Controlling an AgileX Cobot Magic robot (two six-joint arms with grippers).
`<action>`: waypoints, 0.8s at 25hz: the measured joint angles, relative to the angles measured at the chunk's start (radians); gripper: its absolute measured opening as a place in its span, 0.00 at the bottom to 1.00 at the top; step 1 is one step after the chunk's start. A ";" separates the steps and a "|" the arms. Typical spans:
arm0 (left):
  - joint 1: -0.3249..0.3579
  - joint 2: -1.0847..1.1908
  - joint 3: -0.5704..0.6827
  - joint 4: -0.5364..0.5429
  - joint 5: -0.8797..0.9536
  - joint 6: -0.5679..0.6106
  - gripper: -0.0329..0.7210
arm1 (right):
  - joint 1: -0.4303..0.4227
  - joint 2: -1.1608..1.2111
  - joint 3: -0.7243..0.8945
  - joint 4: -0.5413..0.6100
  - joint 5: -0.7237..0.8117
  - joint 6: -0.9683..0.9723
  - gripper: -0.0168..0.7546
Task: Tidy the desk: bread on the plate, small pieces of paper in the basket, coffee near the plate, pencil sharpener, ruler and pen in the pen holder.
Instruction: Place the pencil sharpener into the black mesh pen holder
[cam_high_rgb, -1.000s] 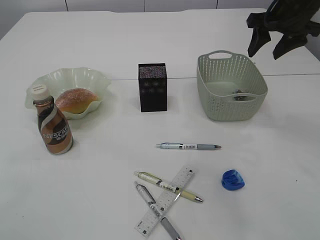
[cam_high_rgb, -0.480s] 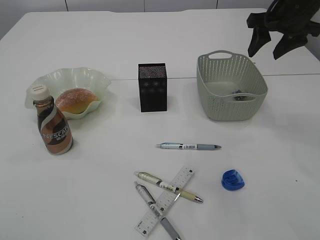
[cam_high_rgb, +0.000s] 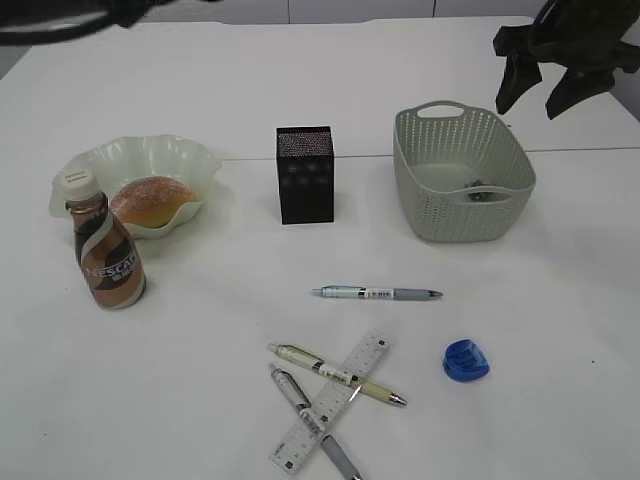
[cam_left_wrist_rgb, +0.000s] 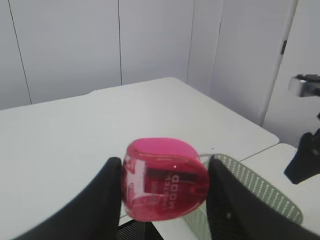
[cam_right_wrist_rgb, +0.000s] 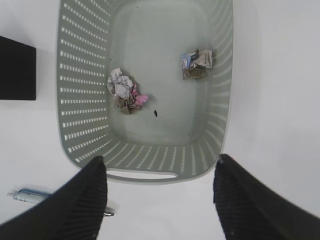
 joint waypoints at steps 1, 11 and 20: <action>0.006 0.025 0.000 -0.004 -0.018 0.000 0.48 | 0.000 0.000 0.000 0.000 0.000 0.000 0.66; 0.039 0.272 -0.064 -0.087 -0.176 0.002 0.48 | 0.000 0.000 0.000 0.000 0.000 0.000 0.66; 0.039 0.480 -0.251 -0.091 -0.146 -0.034 0.48 | 0.000 0.000 0.000 0.000 0.000 0.000 0.66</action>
